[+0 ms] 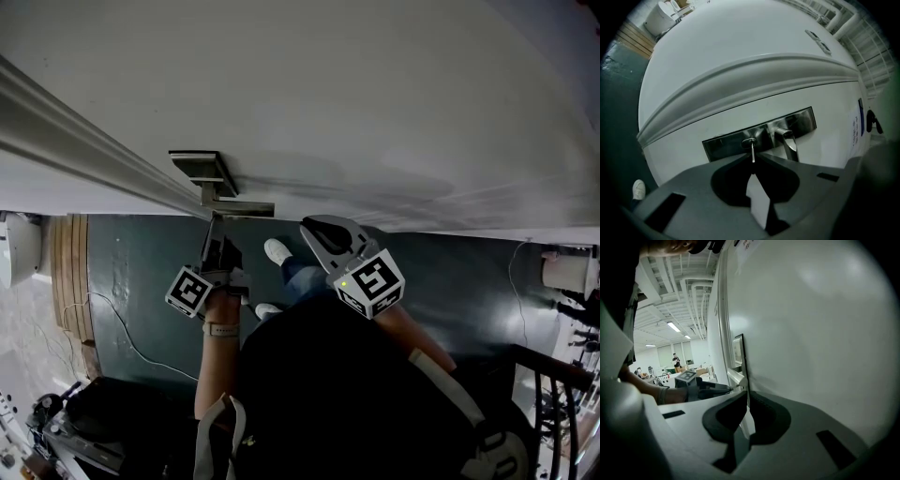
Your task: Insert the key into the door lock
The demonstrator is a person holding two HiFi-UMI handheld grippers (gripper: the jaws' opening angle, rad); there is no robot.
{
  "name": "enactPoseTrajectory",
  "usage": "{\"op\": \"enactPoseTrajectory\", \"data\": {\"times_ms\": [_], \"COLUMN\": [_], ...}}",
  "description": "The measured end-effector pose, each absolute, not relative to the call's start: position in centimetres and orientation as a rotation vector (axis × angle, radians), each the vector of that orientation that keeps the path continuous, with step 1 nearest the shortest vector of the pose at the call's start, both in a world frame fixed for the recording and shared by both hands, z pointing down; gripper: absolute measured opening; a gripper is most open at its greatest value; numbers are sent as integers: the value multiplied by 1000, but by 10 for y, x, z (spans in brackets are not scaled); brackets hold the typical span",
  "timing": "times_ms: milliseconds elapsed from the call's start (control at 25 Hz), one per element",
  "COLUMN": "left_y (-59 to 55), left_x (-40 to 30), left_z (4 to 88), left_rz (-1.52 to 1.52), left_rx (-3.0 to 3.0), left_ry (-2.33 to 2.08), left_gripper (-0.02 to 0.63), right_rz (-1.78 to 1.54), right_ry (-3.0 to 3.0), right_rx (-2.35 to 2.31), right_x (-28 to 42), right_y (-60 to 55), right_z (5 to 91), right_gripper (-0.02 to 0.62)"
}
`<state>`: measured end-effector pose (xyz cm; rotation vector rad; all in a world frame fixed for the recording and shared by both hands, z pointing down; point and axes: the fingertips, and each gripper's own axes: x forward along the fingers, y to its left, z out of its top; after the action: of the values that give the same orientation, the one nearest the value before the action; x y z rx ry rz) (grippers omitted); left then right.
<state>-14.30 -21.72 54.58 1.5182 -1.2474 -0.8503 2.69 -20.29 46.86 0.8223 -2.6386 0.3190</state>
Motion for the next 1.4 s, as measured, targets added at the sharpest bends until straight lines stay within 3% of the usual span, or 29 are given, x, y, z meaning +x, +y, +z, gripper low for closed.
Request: {"op": "enactPoseTrajectory", "data": {"times_ms": [1400], "left_y": [-239], "left_x": [-147], "left_z": [545], "left_rz": [-904], "left_rx": [1419], "left_ry": [-1122], "left_gripper": [28], "right_rz": [313], "right_ry": [-2627], "right_rx": [861], "right_x": [41], "right_y": [-198], "right_z": [462], "right_gripper": [29]}}
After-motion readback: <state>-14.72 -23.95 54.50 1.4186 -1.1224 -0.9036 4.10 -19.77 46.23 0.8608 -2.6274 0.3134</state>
